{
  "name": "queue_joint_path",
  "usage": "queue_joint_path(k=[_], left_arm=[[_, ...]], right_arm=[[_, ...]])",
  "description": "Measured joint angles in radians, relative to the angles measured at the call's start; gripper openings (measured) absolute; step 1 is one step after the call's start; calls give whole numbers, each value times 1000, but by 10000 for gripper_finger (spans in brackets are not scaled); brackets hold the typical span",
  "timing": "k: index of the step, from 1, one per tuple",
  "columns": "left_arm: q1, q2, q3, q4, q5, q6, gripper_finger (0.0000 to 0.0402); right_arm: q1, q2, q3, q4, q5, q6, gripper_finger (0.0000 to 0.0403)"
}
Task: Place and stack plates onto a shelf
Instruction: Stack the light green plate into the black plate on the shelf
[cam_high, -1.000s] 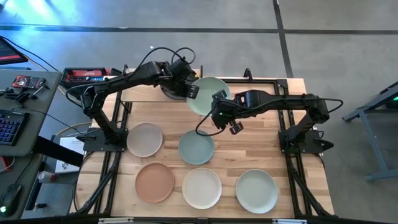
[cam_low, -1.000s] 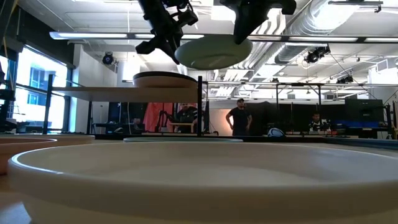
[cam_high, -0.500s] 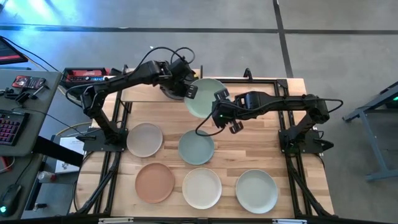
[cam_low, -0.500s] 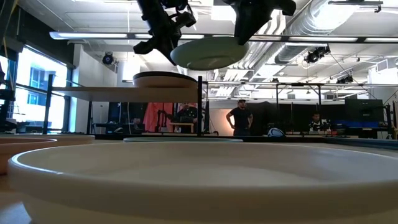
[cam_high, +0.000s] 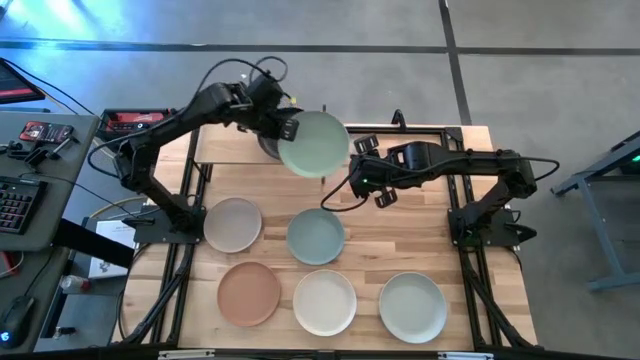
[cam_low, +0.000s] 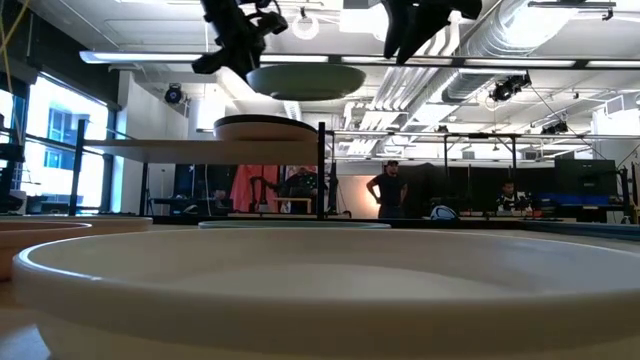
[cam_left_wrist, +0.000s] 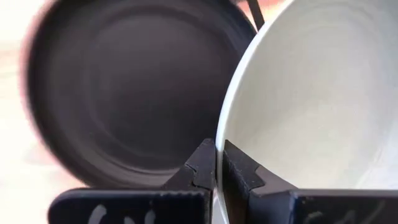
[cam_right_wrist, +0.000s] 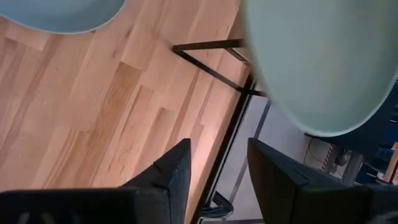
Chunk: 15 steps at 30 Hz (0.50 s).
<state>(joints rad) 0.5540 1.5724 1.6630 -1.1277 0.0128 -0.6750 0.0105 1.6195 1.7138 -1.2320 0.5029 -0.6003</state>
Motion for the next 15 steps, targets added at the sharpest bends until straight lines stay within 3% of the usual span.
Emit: queue_joint_path(k=[15], left_arm=[[240, -50, 1, -132, 1, 30, 5]], right_arm=[[0, -17, 0, -22, -14, 51, 140]])
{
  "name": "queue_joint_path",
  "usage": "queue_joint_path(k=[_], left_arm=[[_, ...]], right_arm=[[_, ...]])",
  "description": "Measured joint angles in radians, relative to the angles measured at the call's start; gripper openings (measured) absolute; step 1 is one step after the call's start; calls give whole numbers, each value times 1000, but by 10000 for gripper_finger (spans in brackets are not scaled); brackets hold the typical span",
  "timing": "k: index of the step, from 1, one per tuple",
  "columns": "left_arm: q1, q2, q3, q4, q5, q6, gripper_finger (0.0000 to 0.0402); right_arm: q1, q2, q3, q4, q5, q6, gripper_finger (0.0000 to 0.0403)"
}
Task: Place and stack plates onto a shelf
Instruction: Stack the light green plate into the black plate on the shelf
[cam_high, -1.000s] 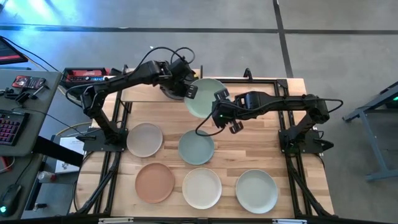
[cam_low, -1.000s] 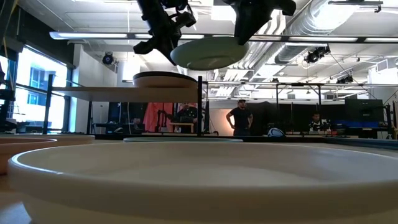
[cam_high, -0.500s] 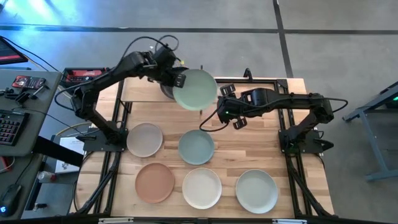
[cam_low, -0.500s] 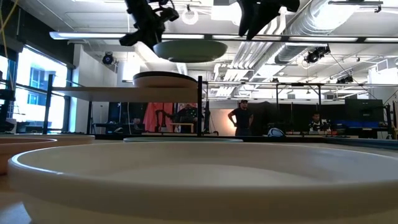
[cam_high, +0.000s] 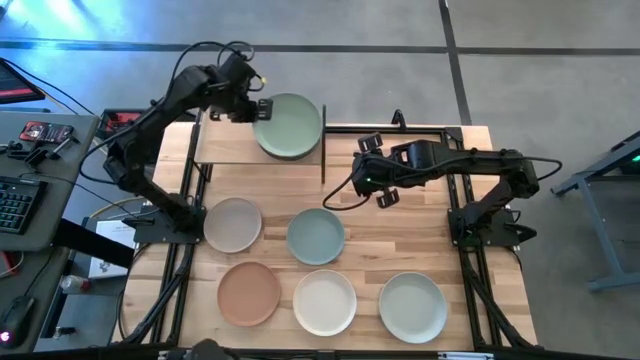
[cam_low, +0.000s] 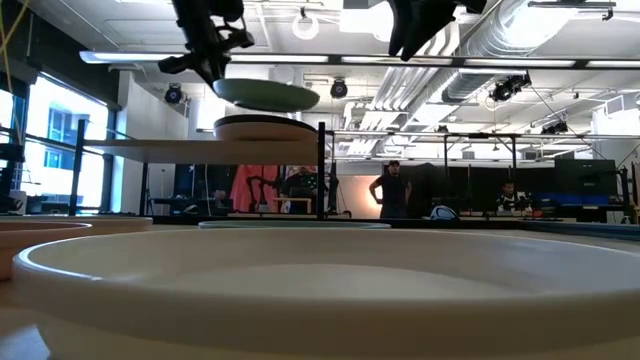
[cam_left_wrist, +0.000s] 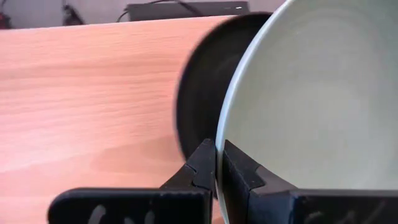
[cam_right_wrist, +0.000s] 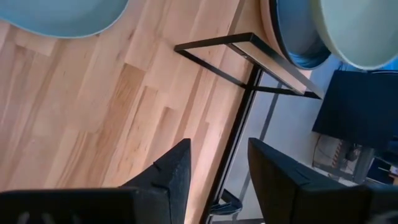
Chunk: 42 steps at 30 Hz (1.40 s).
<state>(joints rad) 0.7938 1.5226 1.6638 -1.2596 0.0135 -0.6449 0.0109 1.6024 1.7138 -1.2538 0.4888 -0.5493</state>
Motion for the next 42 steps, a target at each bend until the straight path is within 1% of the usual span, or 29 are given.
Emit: queue_joint_path(k=[5, 18, 32, 36, 42], left_arm=[[26, 24, 0, -12, 0, -5, 5], [27, 113, 0, -6, -8, -5, 5], [27, 126, 0, 9, -7, 13, 7], [23, 126, 0, 9, -7, 27, 22], [23, 126, 0, 9, -7, 42, 56]], right_arm=[[0, 0, 0, 0, -3, 0, 140], [0, 0, 0, 0, -7, 0, 140], [0, 1, 0, 0, -6, 0, 140], [0, 1, 0, 0, -6, 0, 140], [0, 1, 0, 0, -6, 0, 140]])
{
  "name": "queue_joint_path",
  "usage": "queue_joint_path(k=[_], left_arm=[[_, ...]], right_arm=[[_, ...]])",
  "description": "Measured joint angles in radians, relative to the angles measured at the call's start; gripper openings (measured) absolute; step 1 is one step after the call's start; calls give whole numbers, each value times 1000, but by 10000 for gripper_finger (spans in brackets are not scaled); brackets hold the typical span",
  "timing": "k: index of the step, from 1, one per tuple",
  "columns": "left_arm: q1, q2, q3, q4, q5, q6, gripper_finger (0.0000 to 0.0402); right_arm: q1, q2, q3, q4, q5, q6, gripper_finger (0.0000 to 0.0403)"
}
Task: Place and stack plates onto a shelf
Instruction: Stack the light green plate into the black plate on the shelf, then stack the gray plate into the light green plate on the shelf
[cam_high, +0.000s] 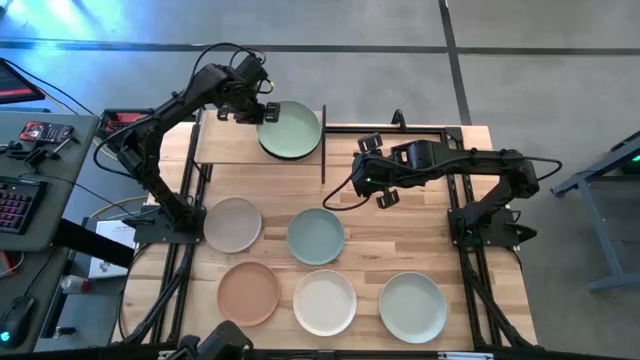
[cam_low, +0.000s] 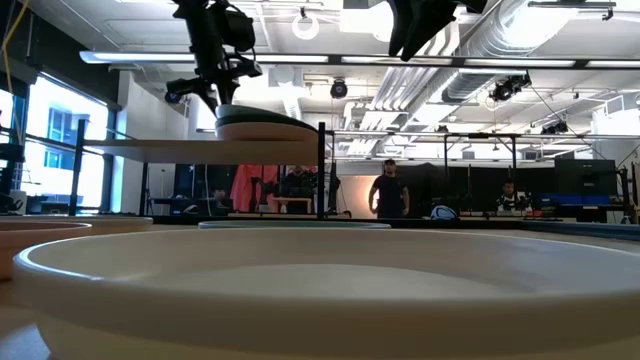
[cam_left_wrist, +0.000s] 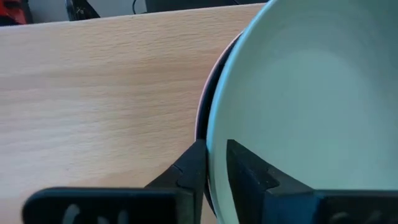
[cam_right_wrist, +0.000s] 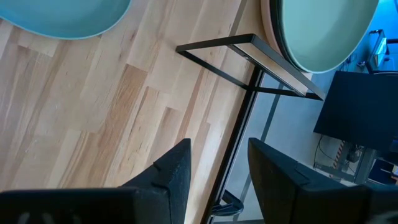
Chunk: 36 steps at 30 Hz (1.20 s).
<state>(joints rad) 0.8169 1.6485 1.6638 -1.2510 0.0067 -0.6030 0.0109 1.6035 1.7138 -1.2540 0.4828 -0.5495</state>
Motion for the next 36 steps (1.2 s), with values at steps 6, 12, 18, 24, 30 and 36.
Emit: queue_joint_path(k=[6, 12, 18, 24, 30, 36], left_arm=[[3, 0, 0, -1, 31, 13, 82], [30, -8, 1, -5, 88, 14, 87], [71, -27, 1, -19, 90, 34, 88], [91, -53, 1, -25, 128, 32, 87], [57, -96, 1, -37, 258, 83, 85], [-98, -136, 1, -39, 260, 145, 85]], right_arm=[[0, 0, 0, 0, 0, 0, 140], [0, 0, 0, 0, 4, 0, 140], [0, 0, 0, 0, 4, 0, 140], [0, 0, 0, -5, 3, 3, 140], [-15, 0, 0, -72, -22, 149, 140], [-57, 1, -11, -110, -164, 394, 140]])
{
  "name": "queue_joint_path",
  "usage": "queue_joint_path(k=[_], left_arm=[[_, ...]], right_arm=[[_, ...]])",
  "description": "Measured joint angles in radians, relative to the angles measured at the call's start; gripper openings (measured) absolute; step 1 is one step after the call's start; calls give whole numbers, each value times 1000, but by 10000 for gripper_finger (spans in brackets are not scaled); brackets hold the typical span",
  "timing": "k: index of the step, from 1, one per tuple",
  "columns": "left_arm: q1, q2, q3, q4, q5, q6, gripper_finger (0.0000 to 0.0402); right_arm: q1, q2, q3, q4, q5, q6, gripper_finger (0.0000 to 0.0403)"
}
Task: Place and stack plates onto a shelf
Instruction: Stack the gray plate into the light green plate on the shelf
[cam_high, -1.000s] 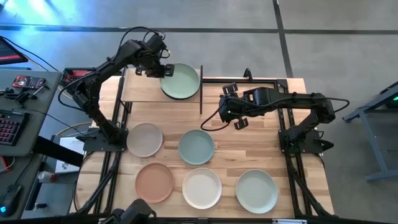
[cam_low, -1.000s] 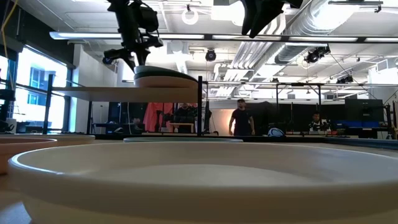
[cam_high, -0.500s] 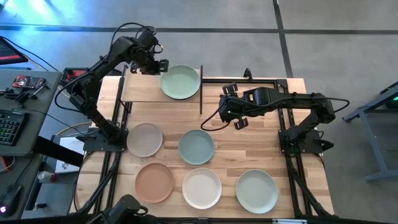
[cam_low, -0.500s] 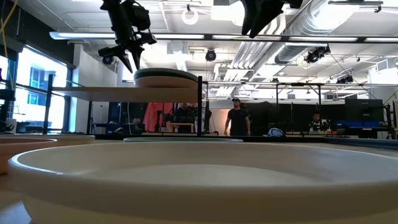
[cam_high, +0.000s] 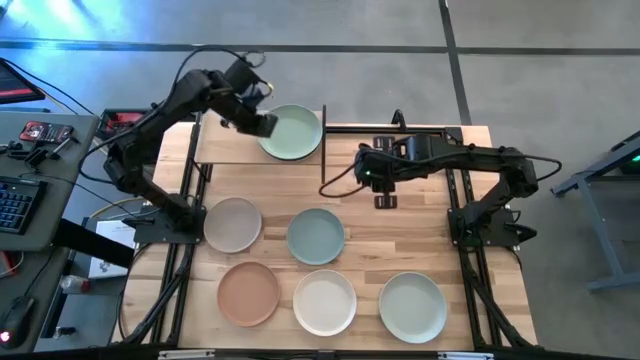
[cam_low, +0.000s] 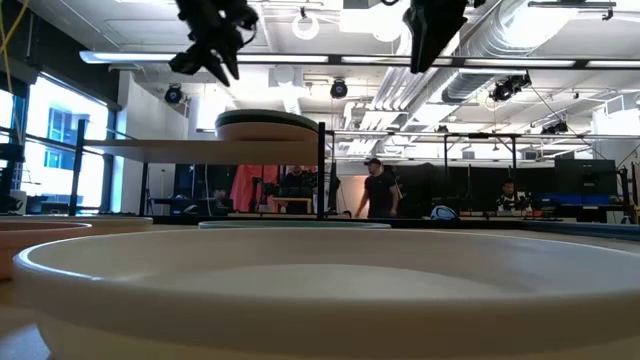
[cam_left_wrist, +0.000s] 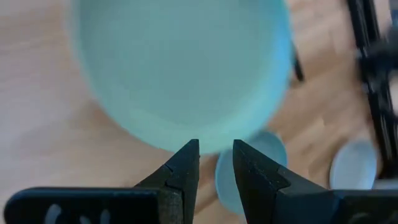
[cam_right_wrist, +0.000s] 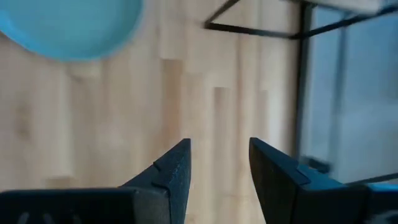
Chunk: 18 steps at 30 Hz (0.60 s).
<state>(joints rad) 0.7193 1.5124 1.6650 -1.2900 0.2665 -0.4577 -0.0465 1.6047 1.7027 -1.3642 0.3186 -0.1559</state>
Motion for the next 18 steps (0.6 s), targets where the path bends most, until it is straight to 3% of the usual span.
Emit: queue_joint_path(k=[10, 18], left_arm=[[-342, -8, 0, -20, 0, 70, 86], [-575, -8, 0, -125, -10, 96, 85]], right_arm=[[-5, 0, 0, 18, -236, 378, 140], [49, 4, 0, 56, -267, 707, 140]])
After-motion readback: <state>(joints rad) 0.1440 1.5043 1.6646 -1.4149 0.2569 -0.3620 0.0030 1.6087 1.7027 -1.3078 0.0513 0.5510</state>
